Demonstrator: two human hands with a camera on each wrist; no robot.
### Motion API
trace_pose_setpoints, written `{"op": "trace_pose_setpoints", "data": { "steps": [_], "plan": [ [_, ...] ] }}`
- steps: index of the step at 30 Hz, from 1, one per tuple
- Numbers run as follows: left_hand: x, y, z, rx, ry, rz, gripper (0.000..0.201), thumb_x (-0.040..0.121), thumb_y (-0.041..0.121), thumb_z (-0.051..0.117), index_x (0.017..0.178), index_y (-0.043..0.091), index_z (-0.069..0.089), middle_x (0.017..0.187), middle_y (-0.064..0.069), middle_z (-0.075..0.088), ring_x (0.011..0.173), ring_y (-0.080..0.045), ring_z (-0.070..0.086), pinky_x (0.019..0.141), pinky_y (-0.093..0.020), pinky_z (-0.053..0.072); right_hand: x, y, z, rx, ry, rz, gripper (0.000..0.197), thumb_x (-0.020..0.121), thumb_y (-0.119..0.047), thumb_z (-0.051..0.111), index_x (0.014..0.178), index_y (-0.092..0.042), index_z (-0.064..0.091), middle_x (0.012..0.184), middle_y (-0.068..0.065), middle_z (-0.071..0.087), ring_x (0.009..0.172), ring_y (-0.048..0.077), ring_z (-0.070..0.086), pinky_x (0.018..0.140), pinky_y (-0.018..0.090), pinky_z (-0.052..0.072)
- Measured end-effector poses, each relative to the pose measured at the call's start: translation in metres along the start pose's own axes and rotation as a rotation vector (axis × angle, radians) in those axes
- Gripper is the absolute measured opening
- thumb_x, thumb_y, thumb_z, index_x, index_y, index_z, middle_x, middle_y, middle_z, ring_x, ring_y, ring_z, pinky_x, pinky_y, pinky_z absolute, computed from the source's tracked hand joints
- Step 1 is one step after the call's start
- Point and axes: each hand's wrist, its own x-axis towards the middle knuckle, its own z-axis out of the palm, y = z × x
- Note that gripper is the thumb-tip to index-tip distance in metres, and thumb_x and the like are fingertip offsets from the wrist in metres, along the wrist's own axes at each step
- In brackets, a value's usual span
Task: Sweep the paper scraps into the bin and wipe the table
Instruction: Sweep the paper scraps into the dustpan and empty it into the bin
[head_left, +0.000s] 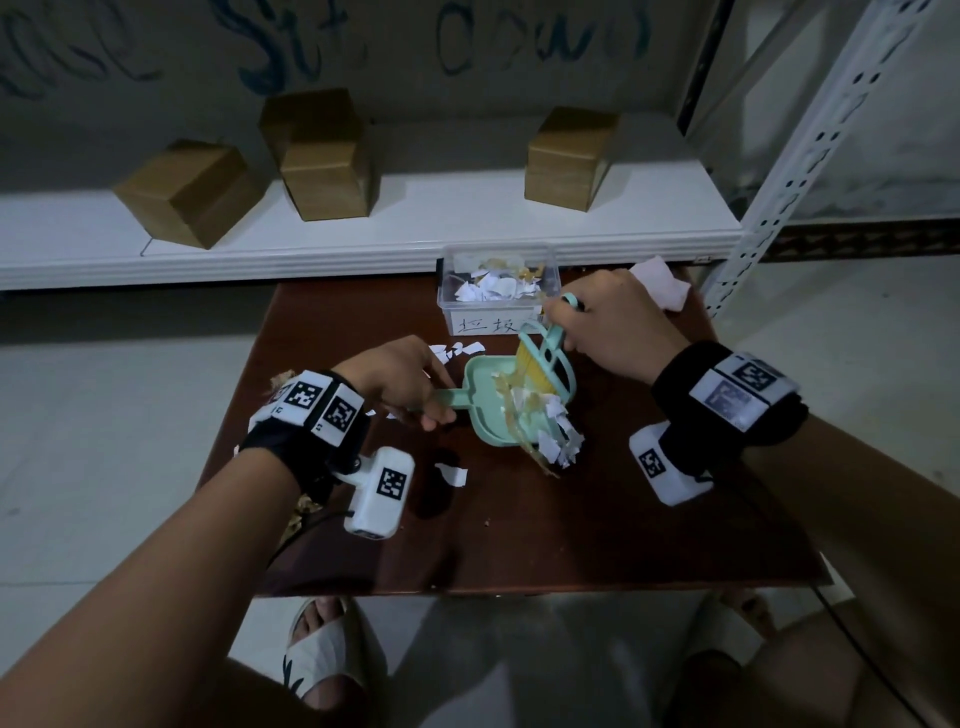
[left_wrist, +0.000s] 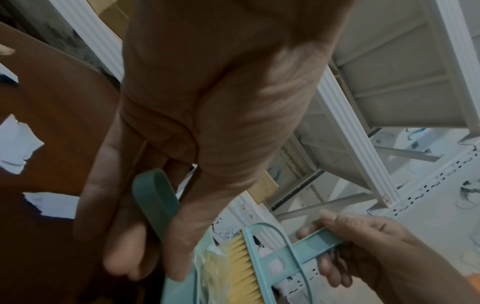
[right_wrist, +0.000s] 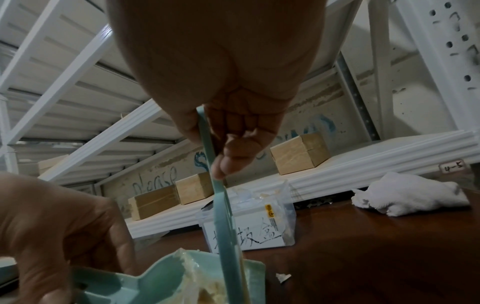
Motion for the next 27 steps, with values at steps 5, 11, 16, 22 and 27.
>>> {"op": "trace_pose_setpoints", "data": {
  "steps": [5,11,16,22,27],
  "plan": [
    [0.006,-0.005,0.004,0.029,0.004,-0.003,0.021,0.087,0.0,0.077,0.101,0.014,0.069,0.081,-0.011,0.076,0.057,-0.012,0.068,0.053,-0.025,0.056,0.001,-0.005,-0.007,0.091,0.036,0.024,0.044,0.101,-0.026,0.058,0.068,-0.001,0.069,0.057,0.001,0.069,0.058,0.017,0.064,0.07,0.035,0.053],
    [0.008,-0.008,0.005,0.046,0.006,-0.019,0.016,0.097,-0.002,0.061,0.103,0.013,0.063,0.08,-0.007,0.073,0.065,-0.014,0.066,0.062,-0.027,0.058,0.0,-0.006,-0.028,0.198,0.165,0.106,0.031,0.099,-0.019,0.059,0.078,-0.008,0.079,0.058,0.002,0.07,0.053,0.007,0.064,0.068,0.031,0.056],
    [0.007,-0.01,0.007,0.072,-0.039,-0.057,0.014,0.1,-0.004,0.053,0.108,0.006,0.057,0.079,-0.009,0.069,0.077,-0.028,0.054,0.057,-0.029,0.041,0.0,-0.001,-0.042,0.088,0.173,0.126,0.04,0.1,-0.029,0.055,0.074,-0.007,0.076,0.057,0.0,0.069,0.056,0.016,0.066,0.074,0.041,0.057],
    [0.007,-0.012,0.001,0.121,-0.067,-0.113,0.013,0.101,-0.001,0.052,0.108,0.009,0.057,0.091,-0.013,0.073,0.082,-0.029,0.057,0.057,-0.029,0.04,-0.003,0.004,-0.044,-0.257,0.093,0.157,0.041,0.086,-0.037,0.048,0.054,-0.012,0.05,0.063,0.01,0.056,0.072,0.033,0.059,0.068,0.039,0.048],
    [0.007,-0.014,0.0,0.121,-0.059,-0.115,0.018,0.102,0.0,0.051,0.12,0.0,0.055,0.093,-0.014,0.072,0.07,-0.024,0.061,0.057,-0.028,0.042,-0.016,-0.009,-0.027,-0.285,-0.091,0.245,0.04,0.087,-0.044,0.057,0.067,-0.009,0.055,0.078,0.011,0.059,0.092,0.033,0.062,0.08,0.035,0.05]
  ]
}}
